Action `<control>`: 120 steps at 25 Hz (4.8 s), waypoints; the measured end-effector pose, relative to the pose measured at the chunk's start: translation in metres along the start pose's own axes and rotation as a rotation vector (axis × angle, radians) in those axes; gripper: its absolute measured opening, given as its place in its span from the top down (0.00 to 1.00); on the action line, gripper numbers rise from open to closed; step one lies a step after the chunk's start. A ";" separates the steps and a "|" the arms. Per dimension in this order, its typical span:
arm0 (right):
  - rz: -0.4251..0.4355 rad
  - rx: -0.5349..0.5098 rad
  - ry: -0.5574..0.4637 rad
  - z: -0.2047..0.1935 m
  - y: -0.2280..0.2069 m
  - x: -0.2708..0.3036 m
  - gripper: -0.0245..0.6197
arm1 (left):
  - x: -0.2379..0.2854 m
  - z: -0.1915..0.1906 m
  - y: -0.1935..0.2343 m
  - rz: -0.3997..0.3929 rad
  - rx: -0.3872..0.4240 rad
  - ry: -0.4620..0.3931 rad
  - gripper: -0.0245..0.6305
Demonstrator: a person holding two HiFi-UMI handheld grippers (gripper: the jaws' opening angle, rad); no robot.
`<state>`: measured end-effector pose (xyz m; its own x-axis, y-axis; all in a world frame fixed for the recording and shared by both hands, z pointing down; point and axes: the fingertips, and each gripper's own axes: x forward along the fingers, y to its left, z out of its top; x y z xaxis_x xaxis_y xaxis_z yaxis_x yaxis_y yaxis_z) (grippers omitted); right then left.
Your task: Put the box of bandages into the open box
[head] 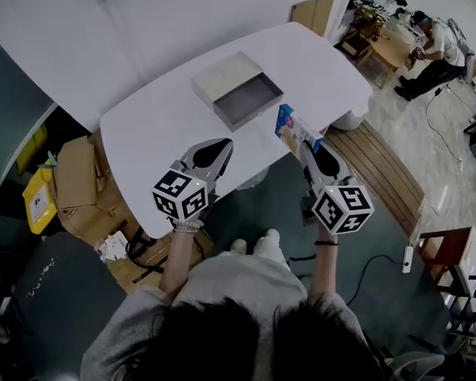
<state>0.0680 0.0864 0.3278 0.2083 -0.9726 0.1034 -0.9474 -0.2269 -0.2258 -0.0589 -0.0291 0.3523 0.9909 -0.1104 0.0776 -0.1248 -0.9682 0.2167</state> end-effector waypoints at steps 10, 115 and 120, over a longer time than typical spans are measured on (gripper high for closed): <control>0.100 -0.001 0.026 0.021 -0.048 0.039 0.82 | 0.049 0.013 0.011 0.095 -0.013 -0.023 0.96; 0.752 0.353 1.172 -0.160 -0.053 0.340 0.82 | 0.150 -0.105 0.177 0.467 -0.536 0.055 0.96; 0.702 0.392 1.199 -0.165 -0.057 0.345 0.82 | 0.149 -0.106 0.178 0.463 -0.540 0.054 0.96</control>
<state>0.1540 -0.2276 0.5367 -0.7757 -0.3038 0.5531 -0.5993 0.0801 -0.7965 0.0613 -0.1945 0.5053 0.8275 -0.4589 0.3236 -0.5545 -0.5767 0.6000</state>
